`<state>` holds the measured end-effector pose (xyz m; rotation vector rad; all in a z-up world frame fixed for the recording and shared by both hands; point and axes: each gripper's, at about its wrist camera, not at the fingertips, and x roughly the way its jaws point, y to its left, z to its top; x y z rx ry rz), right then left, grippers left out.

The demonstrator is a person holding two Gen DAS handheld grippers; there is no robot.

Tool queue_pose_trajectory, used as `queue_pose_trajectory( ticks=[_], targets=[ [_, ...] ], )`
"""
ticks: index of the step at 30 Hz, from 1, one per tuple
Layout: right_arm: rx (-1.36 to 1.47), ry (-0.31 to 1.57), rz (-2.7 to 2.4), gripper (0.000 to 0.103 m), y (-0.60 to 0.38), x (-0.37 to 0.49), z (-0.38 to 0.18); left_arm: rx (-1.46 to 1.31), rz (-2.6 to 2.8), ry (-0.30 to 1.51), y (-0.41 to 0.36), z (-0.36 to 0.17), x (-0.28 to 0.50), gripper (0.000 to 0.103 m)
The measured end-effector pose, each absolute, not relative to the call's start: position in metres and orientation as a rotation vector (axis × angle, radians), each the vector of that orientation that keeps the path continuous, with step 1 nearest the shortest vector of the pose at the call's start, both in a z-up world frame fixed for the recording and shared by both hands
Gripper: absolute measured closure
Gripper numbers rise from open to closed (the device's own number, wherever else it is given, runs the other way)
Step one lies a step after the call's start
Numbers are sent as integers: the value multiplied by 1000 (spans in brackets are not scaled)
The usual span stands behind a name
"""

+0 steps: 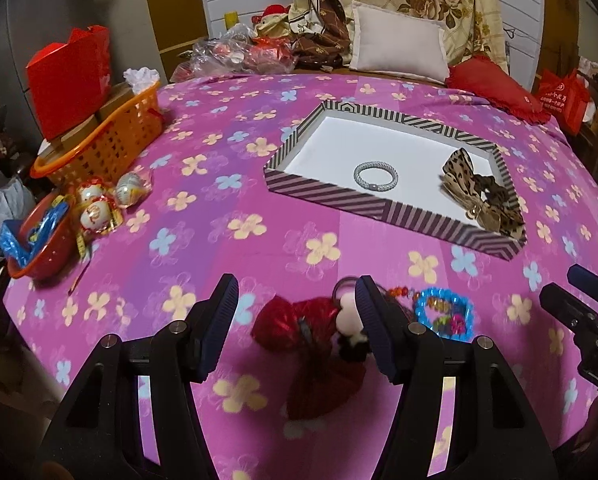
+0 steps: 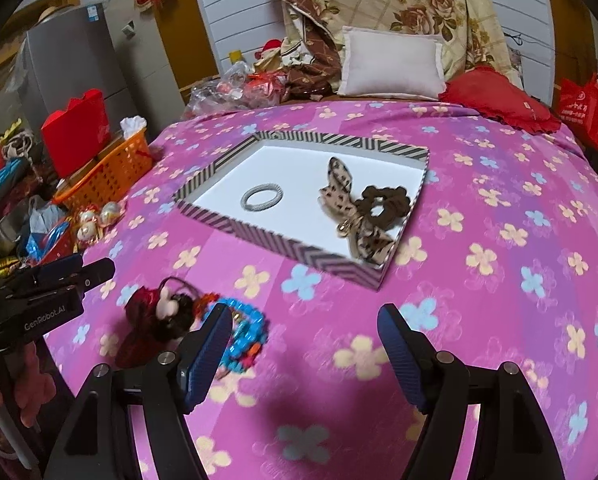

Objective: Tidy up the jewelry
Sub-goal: 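Move both tools back toward Mickey hair tie and blue beaded bracelet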

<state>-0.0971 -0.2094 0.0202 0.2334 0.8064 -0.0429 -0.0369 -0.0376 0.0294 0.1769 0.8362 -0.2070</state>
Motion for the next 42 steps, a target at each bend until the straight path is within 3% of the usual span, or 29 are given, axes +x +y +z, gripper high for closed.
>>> queue_pose_trajectory(
  ticks=[23, 42],
  targets=[
    [180, 869, 23, 29, -175, -113, -1, 127, -208, 929, 15, 2, -62, 42],
    [176, 904, 24, 29, -177, -104, -11, 201, -526, 953, -34, -4, -11, 42]
  ],
)
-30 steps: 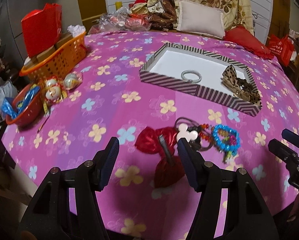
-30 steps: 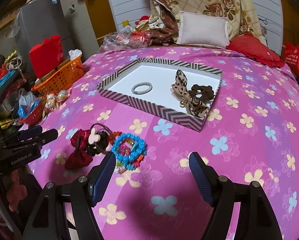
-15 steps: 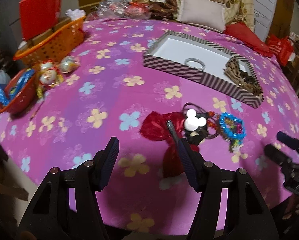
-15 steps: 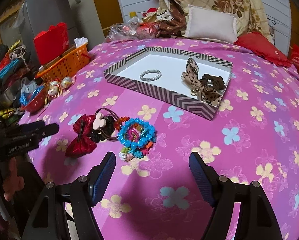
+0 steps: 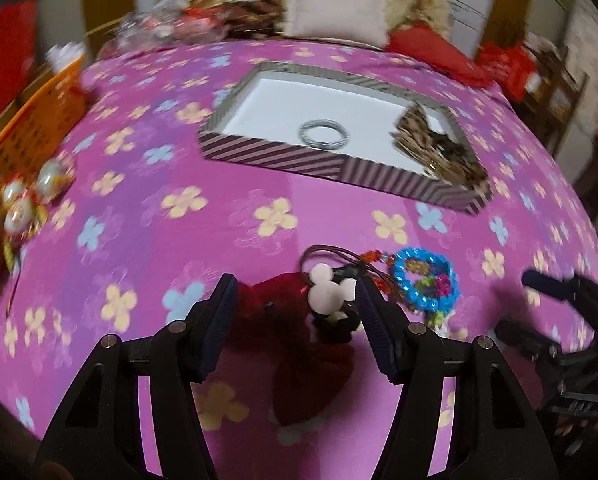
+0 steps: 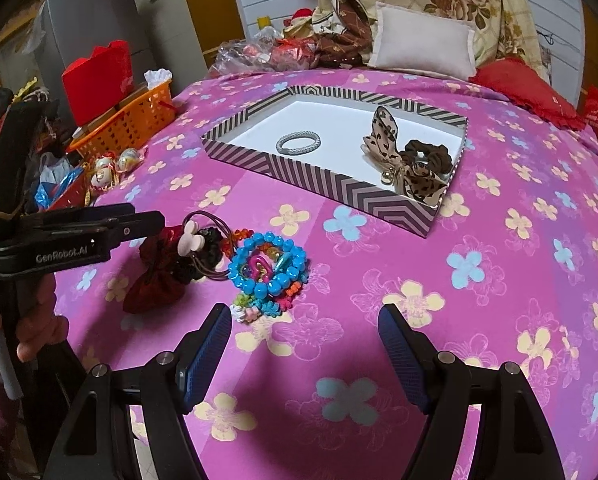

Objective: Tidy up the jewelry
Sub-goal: 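Move both tools back toward Mickey hair tie and blue beaded bracelet, then grasp Mickey hair tie with left tool while right tool grasps blue beaded bracelet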

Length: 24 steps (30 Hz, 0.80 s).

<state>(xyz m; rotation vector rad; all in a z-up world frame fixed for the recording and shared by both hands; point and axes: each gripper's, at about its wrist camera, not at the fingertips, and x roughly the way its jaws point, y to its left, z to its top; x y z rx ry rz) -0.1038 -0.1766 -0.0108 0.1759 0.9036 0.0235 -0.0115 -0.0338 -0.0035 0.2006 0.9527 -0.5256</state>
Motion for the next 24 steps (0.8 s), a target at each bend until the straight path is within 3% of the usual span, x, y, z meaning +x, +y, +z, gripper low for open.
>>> queue_pose_trajectory(
  ticks=[18, 19, 22, 24],
  targets=[
    [203, 932, 12, 29, -186, -95, -23, 387, -597, 952, -66, -34, -10, 42],
    [207, 933, 13, 29, -187, -94, -24, 388, -596, 955, -66, -35, -9, 43],
    [205, 931, 19, 29, -186, -91, -24, 371, -601, 979, -67, -39, -5, 66],
    [201, 931, 27, 29, -185, -88, -24, 353, -599, 986, -66, -40, -2, 68]
  ],
)
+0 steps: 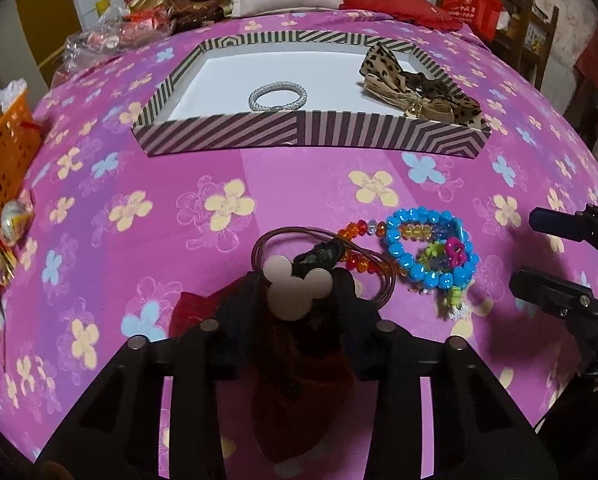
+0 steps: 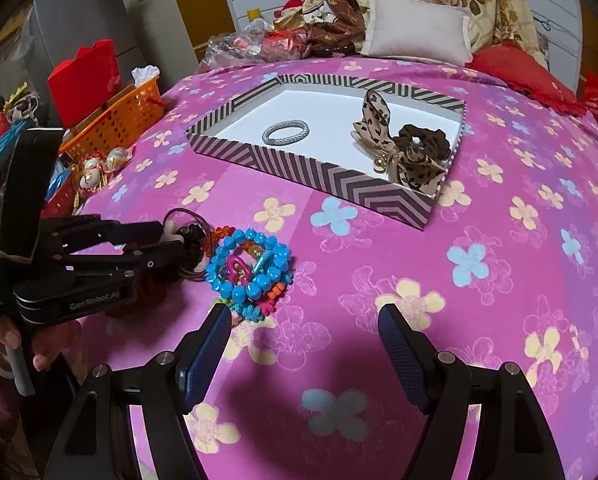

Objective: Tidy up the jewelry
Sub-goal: 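Grasp Mickey hair tie with left tool while right tool grasps blue beaded bracelet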

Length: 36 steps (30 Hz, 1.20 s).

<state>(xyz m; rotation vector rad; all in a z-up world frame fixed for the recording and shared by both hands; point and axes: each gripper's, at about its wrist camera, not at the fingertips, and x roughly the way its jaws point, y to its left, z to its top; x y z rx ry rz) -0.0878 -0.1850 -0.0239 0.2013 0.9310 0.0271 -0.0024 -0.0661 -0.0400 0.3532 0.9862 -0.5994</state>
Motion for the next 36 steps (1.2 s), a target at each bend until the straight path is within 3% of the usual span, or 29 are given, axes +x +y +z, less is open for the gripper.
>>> queue_pose_trajectory(
  ticks=[1, 3, 5, 7, 9, 23, 27, 29, 31, 36],
  targets=[
    [203, 931, 38, 29, -184, -85, -24, 345, -598, 986, -65, -40, -2, 69],
    [208, 924, 52, 29, -184, -80, -23, 334, -583, 980, -63, -40, -1, 84],
    [212, 914, 56, 29, -185, -74, -22, 316, -577, 978, -60, -38, 1, 89],
    [215, 909, 67, 33, -186, -65, -21, 302, -575, 974, -57, -35, 2, 90],
    [209, 916, 80, 49, -186, -55, -20, 291, -572, 976, -56, -35, 3, 90],
    [0, 1084, 241, 50, -165, -2, -38, 214, -600, 1009, -49, -38, 11, 90],
    [25, 1070, 267, 87, -163, -5, -45, 199, -612, 1011, -48, -37, 11, 90],
    [30, 1057, 269, 87, -162, -10, -44, 189, -622, 1014, -46, -36, 11, 91],
    [60, 1018, 272, 94, -165, -18, -35, 177, -625, 1015, -43, -34, 10, 91],
    [116, 949, 272, 94, -170, -31, -14, 152, -627, 1004, -36, -26, 8, 92]
  ],
)
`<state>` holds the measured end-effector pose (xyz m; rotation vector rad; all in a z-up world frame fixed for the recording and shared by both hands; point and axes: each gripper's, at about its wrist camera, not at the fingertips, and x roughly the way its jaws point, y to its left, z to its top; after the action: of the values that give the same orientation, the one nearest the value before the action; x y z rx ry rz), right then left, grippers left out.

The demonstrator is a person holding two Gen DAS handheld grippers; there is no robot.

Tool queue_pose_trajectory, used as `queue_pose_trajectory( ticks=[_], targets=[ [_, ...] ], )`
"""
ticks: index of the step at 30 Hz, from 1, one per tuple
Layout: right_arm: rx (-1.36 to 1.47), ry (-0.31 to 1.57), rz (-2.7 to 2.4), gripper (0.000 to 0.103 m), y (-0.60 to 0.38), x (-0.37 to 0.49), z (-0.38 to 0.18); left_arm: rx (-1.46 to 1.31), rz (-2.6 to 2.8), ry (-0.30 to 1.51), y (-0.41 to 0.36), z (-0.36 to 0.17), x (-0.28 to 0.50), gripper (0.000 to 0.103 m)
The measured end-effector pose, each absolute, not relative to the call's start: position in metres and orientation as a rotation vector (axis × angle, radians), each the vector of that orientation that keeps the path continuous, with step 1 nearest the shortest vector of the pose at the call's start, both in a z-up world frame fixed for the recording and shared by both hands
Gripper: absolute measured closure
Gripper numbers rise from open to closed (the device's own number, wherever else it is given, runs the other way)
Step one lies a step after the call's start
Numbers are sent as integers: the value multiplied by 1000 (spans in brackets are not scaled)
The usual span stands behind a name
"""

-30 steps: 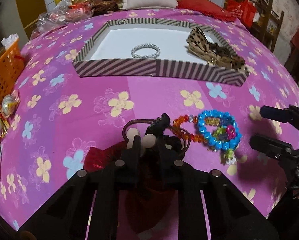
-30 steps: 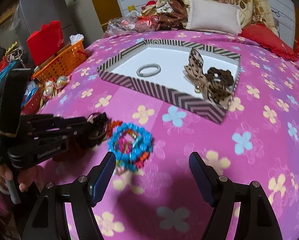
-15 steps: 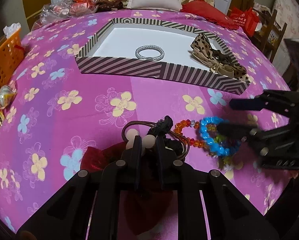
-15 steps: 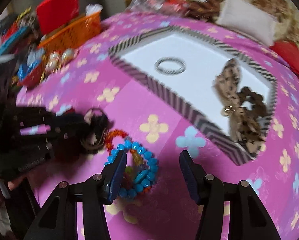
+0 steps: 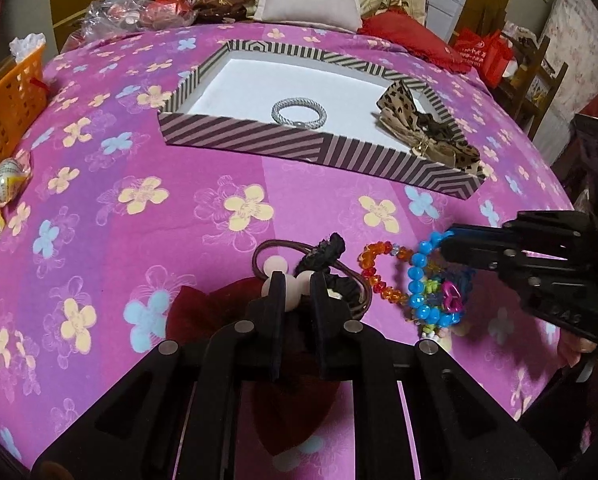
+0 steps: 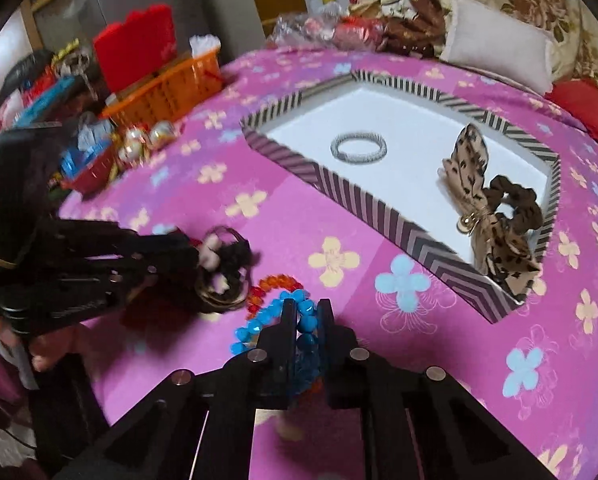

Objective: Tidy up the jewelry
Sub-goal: 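Grasp Mickey hair tie with left tool while right tool grasps blue beaded bracelet, then lift Mickey hair tie with left tool while right tool carries blue bracelet toward tray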

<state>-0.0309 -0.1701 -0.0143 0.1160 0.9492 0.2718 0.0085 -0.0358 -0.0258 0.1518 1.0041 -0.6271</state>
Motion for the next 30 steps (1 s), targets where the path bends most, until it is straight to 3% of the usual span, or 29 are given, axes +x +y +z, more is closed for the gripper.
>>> queue_pose_trajectory(
  ticks=[12, 14, 17, 26, 27, 28, 30],
  targets=[
    [176, 865, 268, 94, -175, -49, 21, 195, -629, 967, -36, -13, -5, 89],
    [183, 862, 264, 94, -177, -50, 22, 236, -624, 955, -42, -16, -9, 74],
    [192, 857, 262, 94, -180, -51, 23, 281, -616, 947, -51, -23, -9, 62],
    [219, 839, 254, 94, -189, -50, 28, 342, -587, 985, -62, -46, 5, 63],
    [220, 838, 255, 94, -189, -50, 28, 329, -585, 992, -61, -47, 8, 64],
    [220, 838, 255, 94, -189, -50, 28, 322, -581, 990, -61, -47, 9, 71],
    [221, 838, 257, 94, -190, -49, 28, 300, -581, 999, -59, -47, 13, 72]
  ],
)
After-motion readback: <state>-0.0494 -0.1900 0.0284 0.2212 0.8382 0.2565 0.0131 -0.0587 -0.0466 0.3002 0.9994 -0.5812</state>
